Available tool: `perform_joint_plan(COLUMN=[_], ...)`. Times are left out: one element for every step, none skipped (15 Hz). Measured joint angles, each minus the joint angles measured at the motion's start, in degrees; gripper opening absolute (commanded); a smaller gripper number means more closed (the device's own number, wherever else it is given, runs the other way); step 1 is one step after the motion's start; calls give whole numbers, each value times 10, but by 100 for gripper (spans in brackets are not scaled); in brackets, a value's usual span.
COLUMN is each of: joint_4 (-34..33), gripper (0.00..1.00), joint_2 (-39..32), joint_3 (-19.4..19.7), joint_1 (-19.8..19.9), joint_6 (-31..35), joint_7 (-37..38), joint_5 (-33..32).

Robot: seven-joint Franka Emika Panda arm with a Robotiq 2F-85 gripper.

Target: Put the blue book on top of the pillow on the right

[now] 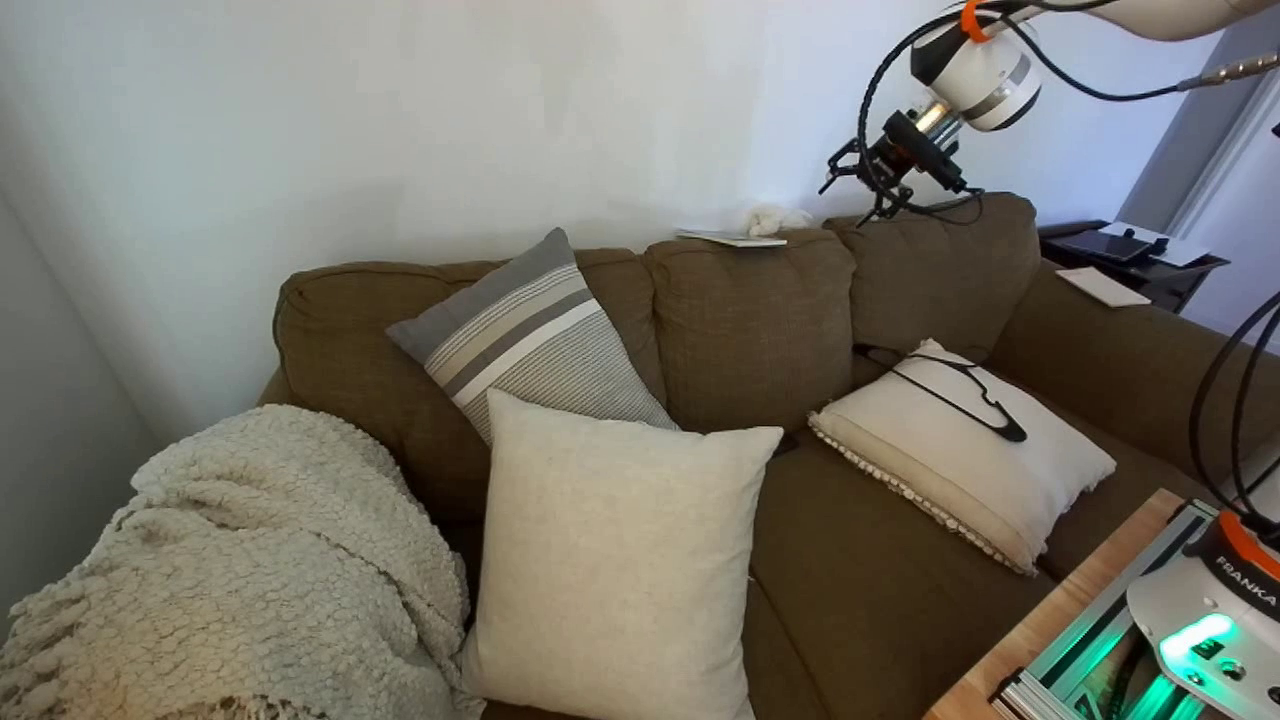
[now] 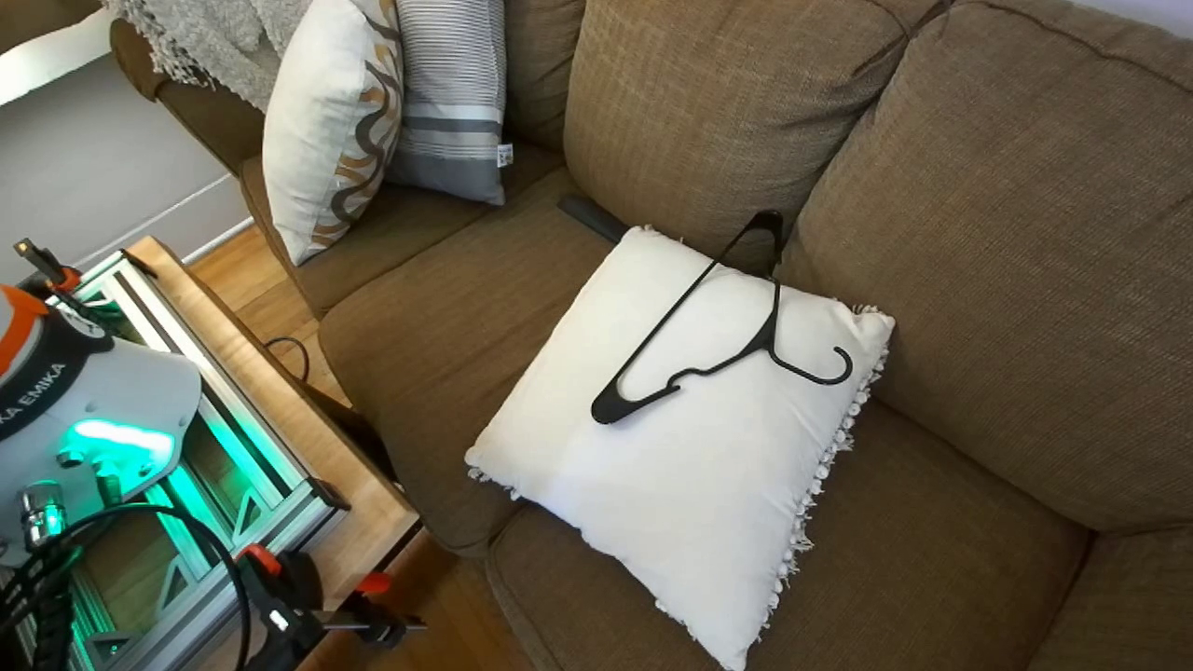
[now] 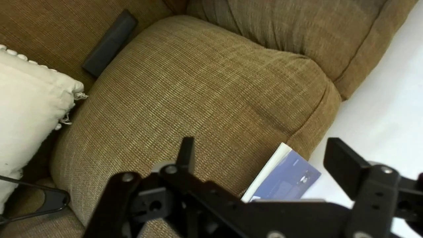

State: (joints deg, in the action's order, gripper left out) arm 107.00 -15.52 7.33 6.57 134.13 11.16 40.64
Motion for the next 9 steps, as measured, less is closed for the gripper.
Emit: perform_joint_plan(joint_4=[-12,-28,-46,-69,-93,-120,-148,-176,-203], gripper=[100,100,100,100,100,100,100,100,100], joint_2=[-21,-49,-80,-115,-149,-183,-215,-242,-265], joint_3=[-7,-13,-17,-20,-22,-23,-22,-22,-22], joint_1=[-4,-9,-13,-17,-20,-23,-26,-28,-30], joint_6=[29,60,90,120,146,166,181,194,207], joint_7=[32,64,92,122,151,181,214,245,276], joint_5=[0,1,1,1,1,1,0,0,0])
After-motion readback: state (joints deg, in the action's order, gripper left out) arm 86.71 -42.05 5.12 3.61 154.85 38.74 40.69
